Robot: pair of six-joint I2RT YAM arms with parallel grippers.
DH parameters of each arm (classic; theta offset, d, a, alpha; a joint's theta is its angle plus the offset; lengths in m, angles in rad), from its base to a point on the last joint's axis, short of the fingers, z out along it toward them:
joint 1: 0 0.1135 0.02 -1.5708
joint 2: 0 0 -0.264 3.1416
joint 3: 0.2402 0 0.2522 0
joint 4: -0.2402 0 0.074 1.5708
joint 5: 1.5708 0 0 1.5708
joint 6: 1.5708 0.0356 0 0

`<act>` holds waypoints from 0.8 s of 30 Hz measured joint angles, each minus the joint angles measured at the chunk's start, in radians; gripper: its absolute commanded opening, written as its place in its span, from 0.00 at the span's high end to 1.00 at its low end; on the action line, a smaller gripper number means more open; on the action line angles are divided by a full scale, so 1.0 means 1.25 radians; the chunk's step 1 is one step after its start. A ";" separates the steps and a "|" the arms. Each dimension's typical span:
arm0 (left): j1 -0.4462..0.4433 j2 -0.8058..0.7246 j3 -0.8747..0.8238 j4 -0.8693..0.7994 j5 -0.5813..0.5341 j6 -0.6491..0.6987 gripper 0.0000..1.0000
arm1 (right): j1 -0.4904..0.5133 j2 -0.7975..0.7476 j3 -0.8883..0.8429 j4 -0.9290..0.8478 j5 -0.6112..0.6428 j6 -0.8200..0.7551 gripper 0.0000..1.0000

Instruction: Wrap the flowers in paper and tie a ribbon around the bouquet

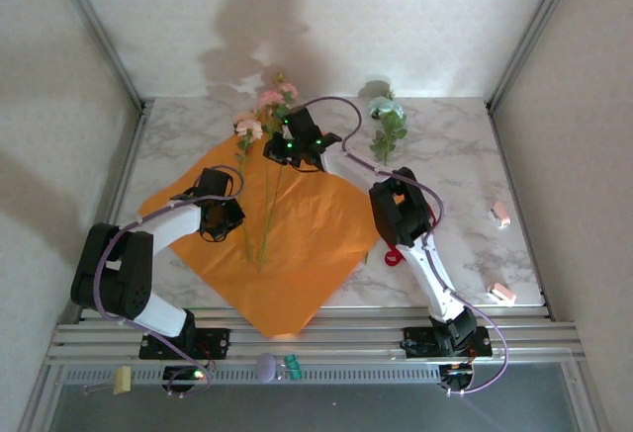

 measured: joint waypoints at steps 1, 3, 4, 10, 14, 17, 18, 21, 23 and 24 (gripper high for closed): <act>0.000 -0.002 0.000 0.000 0.002 0.004 1.00 | 0.000 0.025 0.043 -0.020 -0.006 -0.005 0.74; 0.000 -0.006 0.000 0.002 0.011 0.013 1.00 | -0.001 0.067 0.123 -0.070 -0.018 -0.025 0.62; 0.000 -0.007 0.000 0.004 0.018 0.020 1.00 | -0.002 0.076 0.146 -0.093 -0.020 -0.034 0.56; -0.001 -0.007 0.005 0.002 0.029 0.059 1.00 | -0.027 -0.032 0.020 -0.164 -0.009 -0.090 0.48; -0.001 -0.007 0.020 -0.004 0.029 0.075 1.00 | -0.112 -0.206 -0.160 -0.173 0.010 -0.119 0.51; -0.001 -0.007 0.027 -0.006 0.029 0.078 1.00 | -0.230 -0.334 -0.268 -0.175 0.038 -0.157 0.52; -0.001 -0.007 0.029 -0.007 0.029 0.080 1.00 | -0.276 -0.367 -0.294 -0.176 0.051 -0.175 0.52; -0.001 -0.007 0.030 -0.009 0.029 0.081 1.00 | -0.392 -0.402 -0.320 -0.197 0.096 -0.233 0.54; -0.001 -0.007 0.030 -0.010 0.028 0.081 1.00 | -0.432 -0.385 -0.316 -0.224 0.130 -0.270 0.54; -0.001 -0.007 0.030 -0.010 0.028 0.081 1.00 | -0.440 -0.366 -0.306 -0.244 0.148 -0.288 0.54</act>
